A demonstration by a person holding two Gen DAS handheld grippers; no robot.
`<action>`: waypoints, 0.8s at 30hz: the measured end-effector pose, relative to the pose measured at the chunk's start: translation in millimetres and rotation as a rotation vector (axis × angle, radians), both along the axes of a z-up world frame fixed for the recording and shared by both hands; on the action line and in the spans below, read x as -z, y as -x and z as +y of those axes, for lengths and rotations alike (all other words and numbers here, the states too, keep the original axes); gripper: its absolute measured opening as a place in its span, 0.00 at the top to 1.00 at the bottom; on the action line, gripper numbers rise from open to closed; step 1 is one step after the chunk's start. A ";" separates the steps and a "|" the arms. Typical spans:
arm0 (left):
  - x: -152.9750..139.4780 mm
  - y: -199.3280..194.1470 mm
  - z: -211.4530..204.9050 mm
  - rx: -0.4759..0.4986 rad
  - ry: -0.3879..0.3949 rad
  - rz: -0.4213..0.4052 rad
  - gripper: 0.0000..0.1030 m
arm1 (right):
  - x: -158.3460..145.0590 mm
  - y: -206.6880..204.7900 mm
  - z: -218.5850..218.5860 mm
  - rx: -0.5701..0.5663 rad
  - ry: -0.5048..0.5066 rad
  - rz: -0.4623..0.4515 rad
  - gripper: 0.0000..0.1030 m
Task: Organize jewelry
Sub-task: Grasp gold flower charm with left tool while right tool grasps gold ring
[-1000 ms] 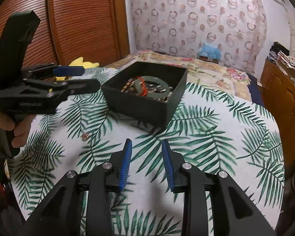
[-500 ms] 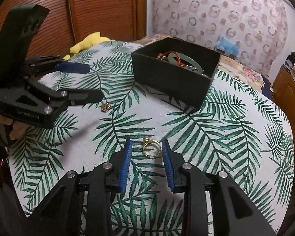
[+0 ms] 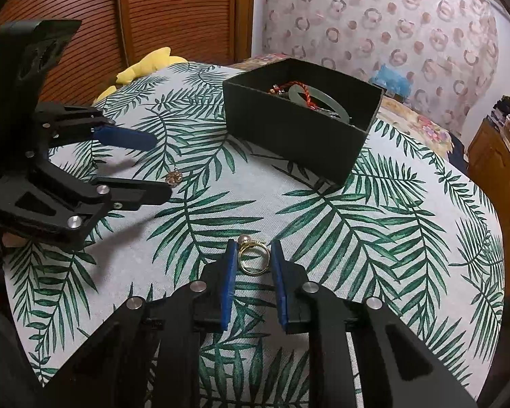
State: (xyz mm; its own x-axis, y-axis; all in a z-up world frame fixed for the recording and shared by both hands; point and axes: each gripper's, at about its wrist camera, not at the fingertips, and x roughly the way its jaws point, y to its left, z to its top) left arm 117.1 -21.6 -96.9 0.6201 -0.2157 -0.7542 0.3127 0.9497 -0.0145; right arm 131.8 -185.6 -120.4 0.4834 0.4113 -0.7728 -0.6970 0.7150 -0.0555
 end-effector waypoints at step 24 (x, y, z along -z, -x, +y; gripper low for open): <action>-11.7 4.8 -10.7 0.022 -0.012 -0.060 0.86 | -22.3 7.7 -15.1 0.015 -0.066 -0.040 0.79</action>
State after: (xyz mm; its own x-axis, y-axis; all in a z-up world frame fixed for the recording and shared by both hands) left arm 112.2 -32.3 -85.2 0.6592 -0.2210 -0.7187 0.3336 0.9426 0.0161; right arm 124.1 -200.7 -98.1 0.5198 0.4528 -0.7244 -0.6843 0.7284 -0.0357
